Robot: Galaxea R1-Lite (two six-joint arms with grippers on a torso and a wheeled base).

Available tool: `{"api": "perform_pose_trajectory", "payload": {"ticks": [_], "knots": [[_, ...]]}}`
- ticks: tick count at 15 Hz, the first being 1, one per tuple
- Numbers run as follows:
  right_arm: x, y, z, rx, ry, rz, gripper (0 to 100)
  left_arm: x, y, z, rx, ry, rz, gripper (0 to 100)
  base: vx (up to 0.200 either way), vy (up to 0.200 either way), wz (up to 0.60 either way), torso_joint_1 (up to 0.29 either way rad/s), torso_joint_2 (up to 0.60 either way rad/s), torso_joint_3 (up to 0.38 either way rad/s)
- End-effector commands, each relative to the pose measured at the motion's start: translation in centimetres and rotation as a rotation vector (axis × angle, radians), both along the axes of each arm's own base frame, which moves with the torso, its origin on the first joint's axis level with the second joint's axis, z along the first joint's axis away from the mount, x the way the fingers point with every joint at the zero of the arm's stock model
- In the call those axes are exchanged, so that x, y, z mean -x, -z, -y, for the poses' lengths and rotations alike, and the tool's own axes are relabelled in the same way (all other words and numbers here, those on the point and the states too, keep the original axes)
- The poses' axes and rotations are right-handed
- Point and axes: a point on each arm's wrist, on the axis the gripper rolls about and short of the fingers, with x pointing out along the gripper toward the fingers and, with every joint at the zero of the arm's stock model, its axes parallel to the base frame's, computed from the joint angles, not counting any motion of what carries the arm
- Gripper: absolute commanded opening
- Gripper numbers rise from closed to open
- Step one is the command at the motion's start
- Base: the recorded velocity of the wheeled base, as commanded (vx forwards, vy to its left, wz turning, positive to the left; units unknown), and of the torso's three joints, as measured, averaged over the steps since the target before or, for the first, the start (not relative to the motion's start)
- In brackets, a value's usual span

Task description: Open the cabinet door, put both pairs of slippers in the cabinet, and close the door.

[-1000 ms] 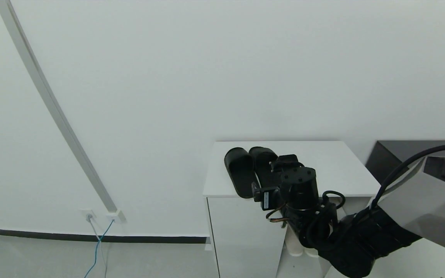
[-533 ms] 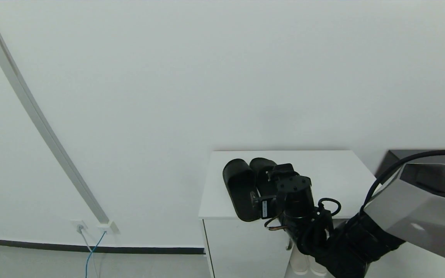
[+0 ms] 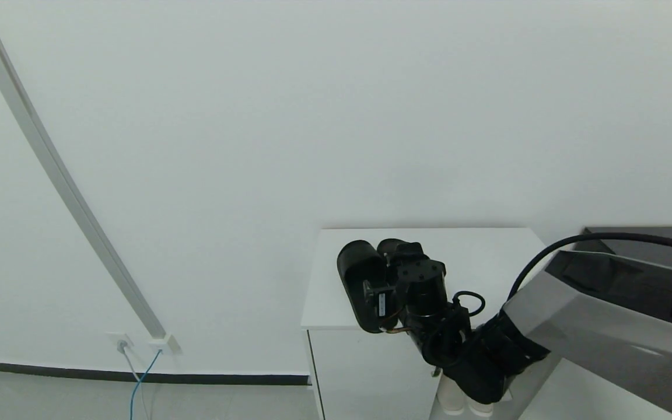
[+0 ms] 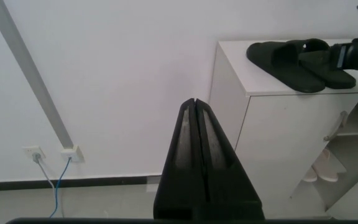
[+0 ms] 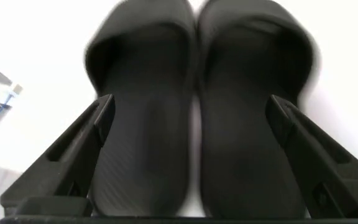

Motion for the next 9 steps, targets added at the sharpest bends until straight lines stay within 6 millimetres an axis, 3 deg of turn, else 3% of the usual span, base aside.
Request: {"api": "perform_pose_trajectory", "payload": {"ticks": [1, 9], "knots": [[-2.1, 1.9, -0.3, 0.015, 0.023, 0.001, 100, 0.0, 0.0, 0.0, 0.000, -0.001, -0.001, 0, 0.000, 0.000, 0.00, 0.000, 0.00, 0.000], [-7.4, 3.0, -2.1, 0.046, 0.037, 0.087, 100, 0.0, 0.0, 0.0, 0.000, -0.001, -0.001, 0, 0.000, 0.000, 0.00, 0.000, 0.00, 0.000]]}}
